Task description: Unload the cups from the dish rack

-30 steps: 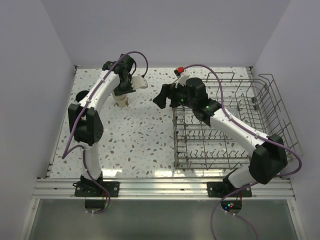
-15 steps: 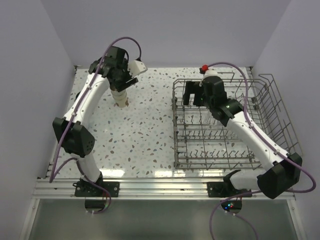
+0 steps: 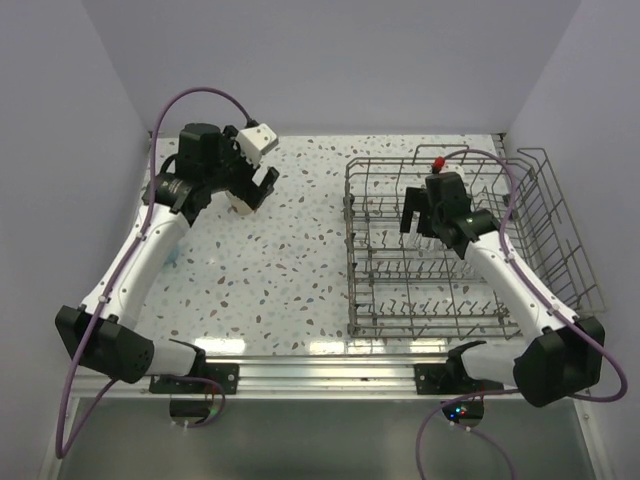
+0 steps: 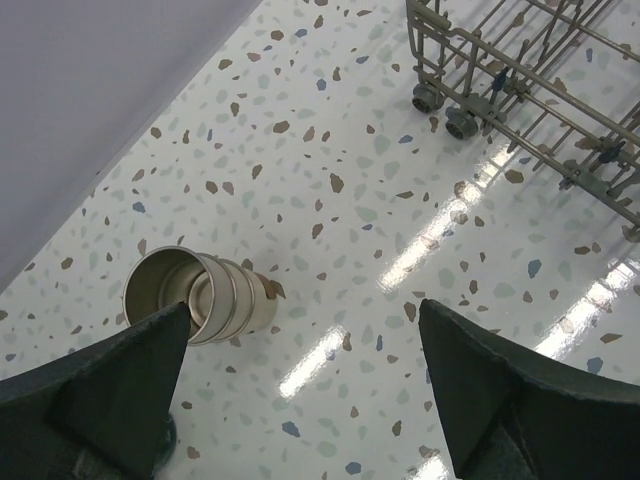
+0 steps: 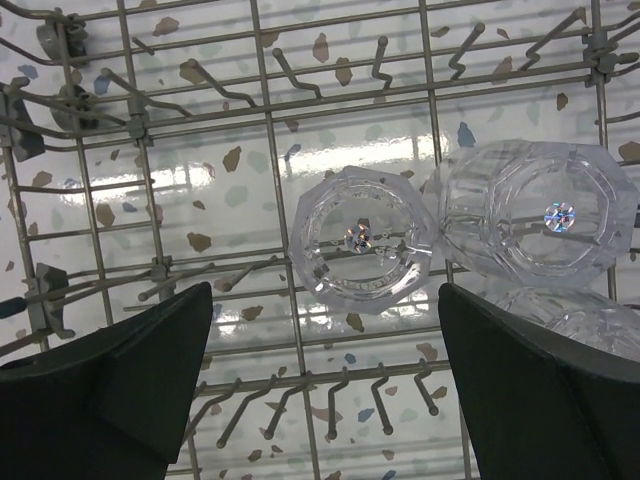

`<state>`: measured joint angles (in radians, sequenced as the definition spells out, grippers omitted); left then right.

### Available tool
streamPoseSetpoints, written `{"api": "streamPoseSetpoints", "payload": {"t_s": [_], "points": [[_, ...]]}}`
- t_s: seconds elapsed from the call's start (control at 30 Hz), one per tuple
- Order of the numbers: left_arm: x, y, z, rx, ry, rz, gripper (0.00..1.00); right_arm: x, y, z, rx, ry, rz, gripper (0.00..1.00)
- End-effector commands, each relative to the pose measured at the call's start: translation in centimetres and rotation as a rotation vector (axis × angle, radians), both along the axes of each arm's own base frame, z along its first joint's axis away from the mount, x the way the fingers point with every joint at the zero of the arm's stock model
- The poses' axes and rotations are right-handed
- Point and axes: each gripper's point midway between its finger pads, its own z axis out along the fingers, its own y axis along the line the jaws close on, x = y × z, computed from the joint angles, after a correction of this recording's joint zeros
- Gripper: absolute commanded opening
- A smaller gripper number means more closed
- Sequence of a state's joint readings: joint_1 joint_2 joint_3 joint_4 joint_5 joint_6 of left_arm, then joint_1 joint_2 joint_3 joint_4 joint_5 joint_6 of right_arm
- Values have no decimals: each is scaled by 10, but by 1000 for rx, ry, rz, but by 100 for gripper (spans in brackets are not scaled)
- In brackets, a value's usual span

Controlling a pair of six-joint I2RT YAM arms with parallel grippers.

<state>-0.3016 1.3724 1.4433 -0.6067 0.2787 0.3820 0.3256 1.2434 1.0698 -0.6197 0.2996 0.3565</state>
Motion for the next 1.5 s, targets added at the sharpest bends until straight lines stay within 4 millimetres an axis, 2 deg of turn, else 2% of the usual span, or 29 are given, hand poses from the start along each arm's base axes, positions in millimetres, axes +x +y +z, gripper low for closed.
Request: {"api": "streamPoseSetpoints", "payload": {"t_s": [0.0,0.13,0.27,0.37,0.47,0.5,0.6,0.63,0.7,0.73,0.8,0.87,0.97,1.1,1.17,1.2,1.27,1.33,1.37,1.4,1.43,1.47], "points": [[-5,-11,22,-98,-72,-24,100,7,-7,-5,-7,-14,-53,98],[-14,-6,9,-85,-61,-15,100,10,-12,-28,-30,33,-80,98],[-17,-6,3,-82,-49,-21,100,14,-17,-34,-48,28,-100,98],[-19,-7,0,-84,-39,-29,100,17,-19,-42,-54,38,-106,95],[-20,-8,2,-88,-41,-39,100,21,-22,-49,-56,41,-113,87],[-20,-9,2,-92,-42,-44,100,21,-22,-52,-60,49,-113,80],[-20,-9,3,-92,-41,-46,100,22,-23,-55,-69,47,-113,70],[-19,-9,2,-91,-42,-45,100,21,-25,-56,-74,49,-115,63],[-20,-10,2,-93,-39,-45,100,22,-26,-56,-79,43,-113,56],[-19,-10,1,-93,-38,-48,100,22,-26,-53,-79,36,-111,44],[-20,-12,1,-99,-31,-56,99,21,-26,-49,-84,36,-102,31],[-21,-13,1,-102,-28,-61,99,21,-28,-34,-90,13,-97,19],[-22,-15,1,-111,-24,-79,98,20,-32,-2,-99,-52,-88,13],[-23,-17,9,-192,-15,-146,98,18,-29,42,-83,-137,-52,12],[-19,-9,16,-226,-28,-149,97,18,-22,70,-44,-198,-16,12],[-23,-15,22,-262,-25,-204,97,17,-19,86,-27,-240,6,12],[-25,-8,28,-307,-20,-243,96,19,0,122,60,-337,92,12],[-40,-16,38,-381,-2,-392,94,16,21,160,169,-453,178,12],[-41,-6,42,-409,-1,-408,92,16,43,184,256,-534,272,12],[-51,-10,48,-480,27,-503,90,15,55,199,334,-572,304,11],[-55,-6,51,-519,40,-536,86,18,67,221,396,-645,349,11],[-57,0,53,-553,53,-558,84,11,86,231,472,-661,442,11]]}}
